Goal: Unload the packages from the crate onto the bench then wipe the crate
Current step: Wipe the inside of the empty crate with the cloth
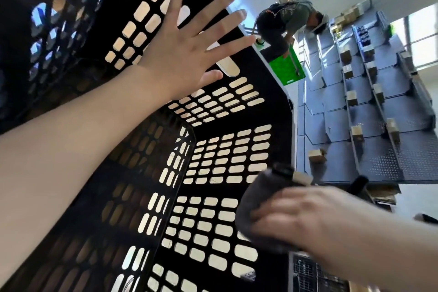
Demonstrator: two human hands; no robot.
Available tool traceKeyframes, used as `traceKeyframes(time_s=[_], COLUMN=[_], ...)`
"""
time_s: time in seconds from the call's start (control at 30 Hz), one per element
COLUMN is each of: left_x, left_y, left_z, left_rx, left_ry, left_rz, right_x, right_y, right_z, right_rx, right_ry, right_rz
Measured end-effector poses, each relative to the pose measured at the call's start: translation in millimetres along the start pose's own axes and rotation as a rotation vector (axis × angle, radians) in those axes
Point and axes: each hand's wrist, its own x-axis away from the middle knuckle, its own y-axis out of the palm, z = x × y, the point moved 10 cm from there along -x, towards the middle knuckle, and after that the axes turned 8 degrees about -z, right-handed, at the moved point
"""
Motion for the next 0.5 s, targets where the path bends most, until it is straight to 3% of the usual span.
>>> traceKeyframes(time_s=[0.07,0.17,0.3,0.4,0.5], left_x=[0.3,0.5,-0.4,-0.1,1.4], left_y=[0.8,0.2,-0.7,1.2,-3.1], left_z=[0.4,-0.1,-0.6,1.1,3.2], left_rx=[-0.004,0.002,0.014,0.031,0.013], left_ry=[-0.003,0.002,-0.016,0.001,-0.02], left_rz=[-0.003,-0.009,-0.019,-0.036,-0.043], right_x=[5.1,11.5,12.0,6.9,15.6], right_y=[20.2,-8.2,-52.6,-44.6,-27.4], right_z=[-21.0,-11.9,78.2,75.9,18.4], right_rx=[0.154,-0.184,-0.14,-0.137,-0.172], right_ry=[0.033,-0.082,0.236,0.259,0.102], right_rz=[-0.065,0.054,0.277,0.207,0.115])
